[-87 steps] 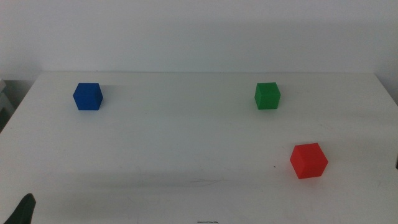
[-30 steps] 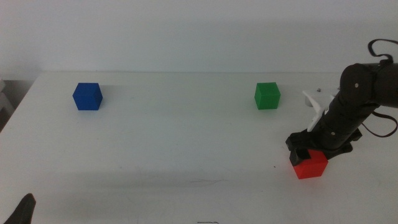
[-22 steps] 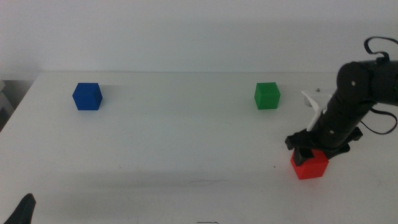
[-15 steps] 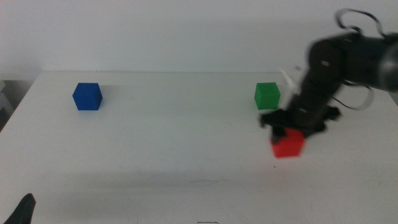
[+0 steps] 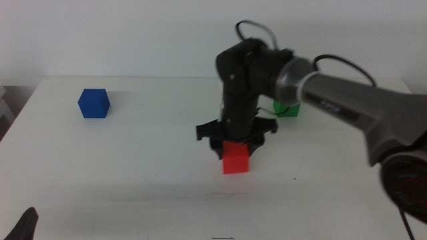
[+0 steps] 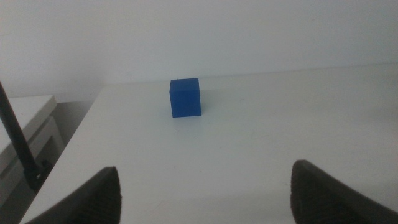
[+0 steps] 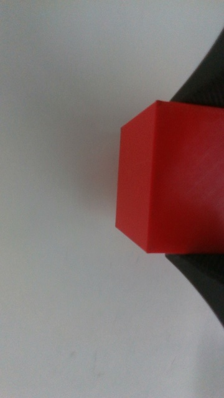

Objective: Stack red cubes first, then green, then blue cubes in a specific spot.

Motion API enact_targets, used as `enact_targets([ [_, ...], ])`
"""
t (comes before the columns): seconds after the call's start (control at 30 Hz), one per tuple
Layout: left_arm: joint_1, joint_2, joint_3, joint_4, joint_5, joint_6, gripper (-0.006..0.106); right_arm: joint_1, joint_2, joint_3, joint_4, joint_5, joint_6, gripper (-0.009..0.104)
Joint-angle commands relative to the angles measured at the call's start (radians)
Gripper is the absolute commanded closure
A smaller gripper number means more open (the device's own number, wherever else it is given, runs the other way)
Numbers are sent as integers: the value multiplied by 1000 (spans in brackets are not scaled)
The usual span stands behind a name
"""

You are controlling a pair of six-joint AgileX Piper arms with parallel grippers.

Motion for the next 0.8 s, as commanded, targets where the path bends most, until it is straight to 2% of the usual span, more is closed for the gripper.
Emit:
enact_targets([
  [0.0,-1,-20,-3,-4,-83,-5,7,12,-36,-62,12,16,38,96],
  [0.1,-1,-20,-3,-4,-83,-5,7,24,-14,-68,49,-6,51,96],
  [0.27,-1,-20,-3,-4,-83,-5,7,29,6,-68,52,2,66,96],
  [0.37,-1,-20,-3,-4,-83,-5,7,29,6,-68,74,3,72,96],
  [0.53,-1,-20,-3,-4,-83,-5,7,29,6,-68,68,10,80,90],
  [0.57,-1,-20,-3,-4,-83,-5,7,29,6,-68,62,10,78,33],
  [0.7,-1,-20,-3,-4,-83,-5,7,29,5,-68,64,10,79,8],
  [0.77,-1,-20,-3,-4,-83,-5,7,29,5,-68,63,13,79,1],
])
